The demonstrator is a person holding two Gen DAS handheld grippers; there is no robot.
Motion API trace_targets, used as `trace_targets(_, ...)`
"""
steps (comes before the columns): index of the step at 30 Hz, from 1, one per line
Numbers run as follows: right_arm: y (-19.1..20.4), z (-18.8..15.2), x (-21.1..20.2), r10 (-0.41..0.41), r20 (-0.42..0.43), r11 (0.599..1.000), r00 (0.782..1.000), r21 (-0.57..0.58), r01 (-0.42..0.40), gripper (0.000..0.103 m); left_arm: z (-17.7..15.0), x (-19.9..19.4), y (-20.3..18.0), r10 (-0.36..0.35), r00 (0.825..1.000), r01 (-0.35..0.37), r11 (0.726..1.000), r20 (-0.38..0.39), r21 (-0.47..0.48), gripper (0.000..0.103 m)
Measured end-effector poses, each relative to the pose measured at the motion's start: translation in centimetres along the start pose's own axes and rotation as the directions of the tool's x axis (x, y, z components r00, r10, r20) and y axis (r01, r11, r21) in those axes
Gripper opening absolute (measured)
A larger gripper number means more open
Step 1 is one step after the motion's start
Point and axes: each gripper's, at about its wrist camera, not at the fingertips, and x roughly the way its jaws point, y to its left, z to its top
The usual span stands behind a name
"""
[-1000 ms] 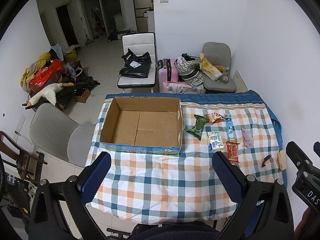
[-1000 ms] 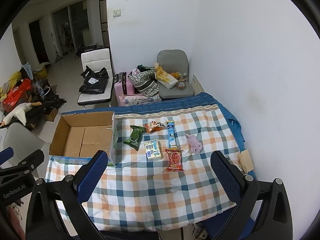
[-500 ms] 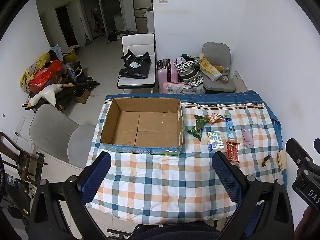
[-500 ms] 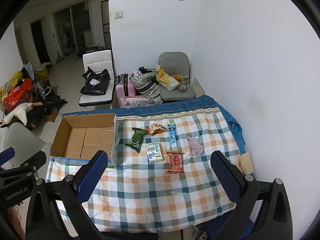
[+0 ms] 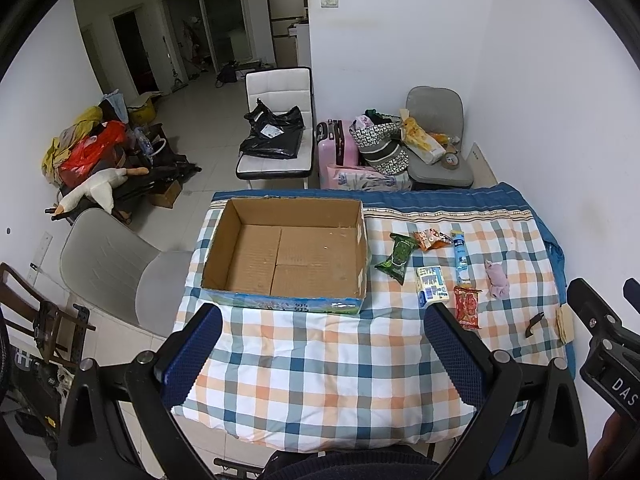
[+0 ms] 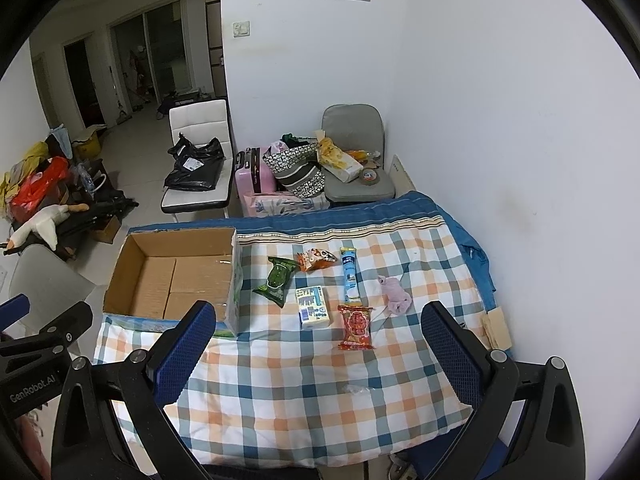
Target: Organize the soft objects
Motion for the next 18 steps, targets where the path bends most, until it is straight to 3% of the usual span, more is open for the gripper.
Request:
trace_targets(5, -2.1, 0.4, 3.2, 0.005, -0.052, 0.999, 0.999, 0.050, -0.003, 0.103, 1.4, 2.6, -1.3, -0.050, 0.998, 0.050, 0.999, -0.024, 0.004, 0.103)
trace_targets(9, -6.5, 0.4, 8.1, 0.001, -0.129, 0.991, 0.992, 0.130, 0.016, 0.103, 3.1, 7.6, -4.1, -0.121, 0.988, 0.125, 0.992, -0.097, 0.031, 0.103)
trace_targets(11, -8.7, 0.4, 11.1, 0.003, -0.175, 0.987, 0.985, 0.162, 0.025, 0.103, 3.7, 11.0, -6.1, -0.119, 0.983, 0.128, 0.990, -0.140, 0.056, 0.103)
trace_targets(14, -12.1, 0.2, 15.9, -0.001, -0.239, 0.981, 0.971, 0.189, 0.047, 0.103, 4.0, 16.1, -9.7, -0.140, 0.964, 0.160, 0.984, -0.225, 0.072, 0.103)
trace_targets(18, -16.1, -1.1, 24.2, 0.032, -0.345, 0.972, 0.938, 0.231, 0.051, 0.103, 3.8, 23.8, -13.9, -0.167, 0.923, 0.206, 0.975, -0.348, 0.079, 0.103)
